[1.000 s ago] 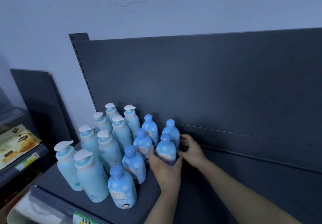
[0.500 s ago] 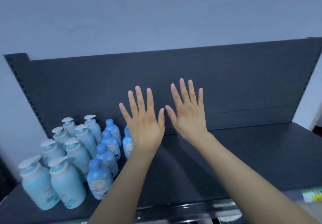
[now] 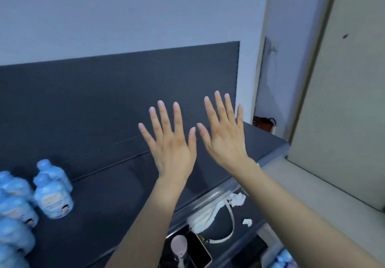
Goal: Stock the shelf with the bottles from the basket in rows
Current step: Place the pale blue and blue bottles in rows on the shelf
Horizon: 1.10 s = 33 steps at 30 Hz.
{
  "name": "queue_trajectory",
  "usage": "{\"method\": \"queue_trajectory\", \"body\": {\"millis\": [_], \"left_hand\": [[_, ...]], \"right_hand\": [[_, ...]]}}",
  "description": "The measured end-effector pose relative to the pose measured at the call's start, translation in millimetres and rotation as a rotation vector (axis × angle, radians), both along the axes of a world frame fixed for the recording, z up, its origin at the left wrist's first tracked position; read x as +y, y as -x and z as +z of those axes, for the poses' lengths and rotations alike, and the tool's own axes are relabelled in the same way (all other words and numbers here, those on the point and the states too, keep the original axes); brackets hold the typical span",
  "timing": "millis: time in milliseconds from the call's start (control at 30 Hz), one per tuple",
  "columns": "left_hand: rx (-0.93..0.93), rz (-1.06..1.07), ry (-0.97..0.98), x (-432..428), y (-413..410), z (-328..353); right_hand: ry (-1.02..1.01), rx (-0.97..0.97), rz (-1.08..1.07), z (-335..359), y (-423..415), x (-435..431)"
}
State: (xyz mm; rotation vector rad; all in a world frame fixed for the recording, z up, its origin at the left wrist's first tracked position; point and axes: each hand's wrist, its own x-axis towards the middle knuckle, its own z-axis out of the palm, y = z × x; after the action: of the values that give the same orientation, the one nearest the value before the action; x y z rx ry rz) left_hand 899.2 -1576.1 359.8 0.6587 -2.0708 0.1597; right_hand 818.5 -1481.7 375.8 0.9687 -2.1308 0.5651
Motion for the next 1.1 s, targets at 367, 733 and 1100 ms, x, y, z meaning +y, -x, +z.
{"method": "queue_trajectory", "body": {"millis": [367,733,1100], "left_hand": [[-0.063,-0.355,-0.032,171,135,-41],[-0.390,-0.481,-0.139,307,216,-178],[-0.822,-0.425,-0.377,324,263,-309]], "right_hand": [[-0.022,-0.093,-0.285,-52,106,190],[-0.187,-0.419,-0.341,-192,186,347],[-0.386,-0.733,-0.375,-329,234,397]]}}
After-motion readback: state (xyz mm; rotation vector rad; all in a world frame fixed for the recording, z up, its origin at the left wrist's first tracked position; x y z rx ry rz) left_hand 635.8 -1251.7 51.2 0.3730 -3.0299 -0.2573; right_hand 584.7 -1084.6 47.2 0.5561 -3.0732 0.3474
